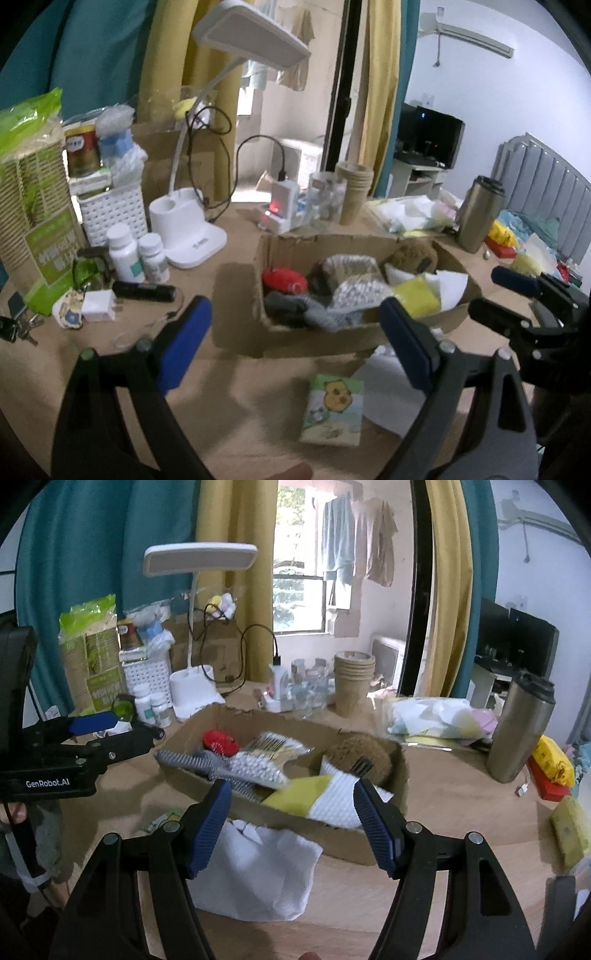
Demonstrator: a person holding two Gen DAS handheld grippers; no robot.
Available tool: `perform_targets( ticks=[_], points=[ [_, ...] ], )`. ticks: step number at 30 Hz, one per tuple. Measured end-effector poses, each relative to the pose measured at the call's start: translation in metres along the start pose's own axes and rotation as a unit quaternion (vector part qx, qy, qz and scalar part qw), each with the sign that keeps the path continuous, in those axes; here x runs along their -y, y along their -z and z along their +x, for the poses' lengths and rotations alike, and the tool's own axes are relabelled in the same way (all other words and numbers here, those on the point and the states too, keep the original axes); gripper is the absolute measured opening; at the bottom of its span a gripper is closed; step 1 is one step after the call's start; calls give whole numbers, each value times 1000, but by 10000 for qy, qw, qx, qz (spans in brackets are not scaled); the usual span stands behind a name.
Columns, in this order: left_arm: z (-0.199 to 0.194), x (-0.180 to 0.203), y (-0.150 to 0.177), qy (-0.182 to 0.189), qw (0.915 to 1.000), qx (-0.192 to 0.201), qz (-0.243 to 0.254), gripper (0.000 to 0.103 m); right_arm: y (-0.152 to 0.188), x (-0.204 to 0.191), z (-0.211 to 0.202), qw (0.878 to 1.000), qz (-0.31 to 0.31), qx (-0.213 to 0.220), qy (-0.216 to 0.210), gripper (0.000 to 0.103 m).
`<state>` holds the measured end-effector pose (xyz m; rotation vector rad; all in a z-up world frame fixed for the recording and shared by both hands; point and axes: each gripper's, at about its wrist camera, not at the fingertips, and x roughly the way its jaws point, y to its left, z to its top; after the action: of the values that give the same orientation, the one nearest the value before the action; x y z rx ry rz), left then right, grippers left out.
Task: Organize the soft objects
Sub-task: 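Withdraw both open tools up from the box toward the desk items, then grasp the white tissue bundle with the right tool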
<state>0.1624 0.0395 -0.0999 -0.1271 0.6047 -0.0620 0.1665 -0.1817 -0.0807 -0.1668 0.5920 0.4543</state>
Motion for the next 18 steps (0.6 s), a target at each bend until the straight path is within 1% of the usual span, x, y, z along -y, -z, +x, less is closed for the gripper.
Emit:
perform_targets(
  ticks=[3, 7, 18],
  points=[
    [3, -7, 8, -10, 9998, -115, -133, 93, 5, -3, 3, 10000, -24, -67, -40, 72],
    [14, -9, 22, -20, 9991, -395, -146, 93, 14, -4, 14, 9996, 10, -258, -100, 72],
    [20, -6, 39, 63, 9980, -608, -160, 93, 41, -13, 56, 9956, 64, -894, -285, 72]
  ],
)
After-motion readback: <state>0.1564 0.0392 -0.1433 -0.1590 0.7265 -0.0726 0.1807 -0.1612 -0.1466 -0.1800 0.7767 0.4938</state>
